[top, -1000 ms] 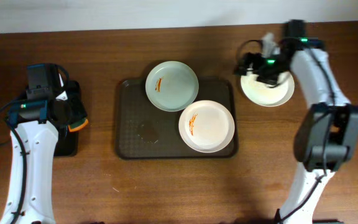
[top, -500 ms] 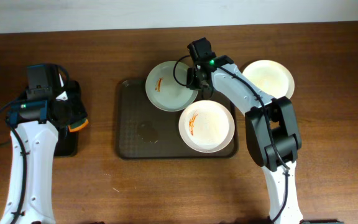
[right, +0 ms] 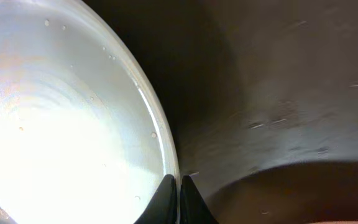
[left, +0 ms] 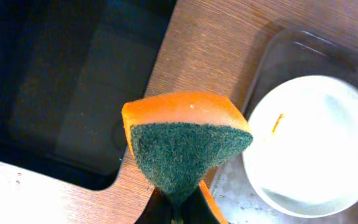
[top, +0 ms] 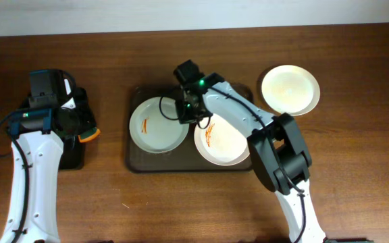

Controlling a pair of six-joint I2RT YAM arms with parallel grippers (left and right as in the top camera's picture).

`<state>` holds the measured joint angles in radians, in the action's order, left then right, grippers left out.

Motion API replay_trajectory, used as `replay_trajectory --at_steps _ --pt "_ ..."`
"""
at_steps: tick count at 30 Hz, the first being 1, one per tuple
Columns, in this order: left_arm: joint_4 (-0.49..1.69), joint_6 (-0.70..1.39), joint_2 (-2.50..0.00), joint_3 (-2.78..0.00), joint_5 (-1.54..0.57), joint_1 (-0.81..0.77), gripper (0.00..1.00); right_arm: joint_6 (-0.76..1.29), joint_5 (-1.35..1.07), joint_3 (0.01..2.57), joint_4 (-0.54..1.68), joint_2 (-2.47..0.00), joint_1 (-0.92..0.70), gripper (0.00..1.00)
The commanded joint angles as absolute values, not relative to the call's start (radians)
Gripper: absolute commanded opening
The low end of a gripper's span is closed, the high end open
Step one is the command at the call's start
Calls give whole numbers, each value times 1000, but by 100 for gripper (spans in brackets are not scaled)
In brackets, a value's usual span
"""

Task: Clean dirty plates on tray and stack at the side
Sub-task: 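Scrub the held plate with the sponge in the left gripper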

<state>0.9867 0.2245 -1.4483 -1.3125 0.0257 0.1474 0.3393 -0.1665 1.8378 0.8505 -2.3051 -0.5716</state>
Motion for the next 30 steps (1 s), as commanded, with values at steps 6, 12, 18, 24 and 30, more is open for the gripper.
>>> replay_trajectory --at_steps 6,12,18,24,30 --pt "880 163 -1512 -1230 -276 104 0 318 -170 1837 886 -2315 -588 4" --pt "554 243 -1715 -1111 -452 -14 0 319 -170 1837 883 -2315 -588 4" --pt "452 325 -1801 -1111 -347 -76 0 322 -170 1837 879 -2315 -588 4" --pt "459 324 -1922 -1110 -243 -79 0 322 -169 1837 880 -2315 -588 4" --pt "693 325 -1945 -1196 314 -78 0 322 -168 1837 883 -2315 -588 4"
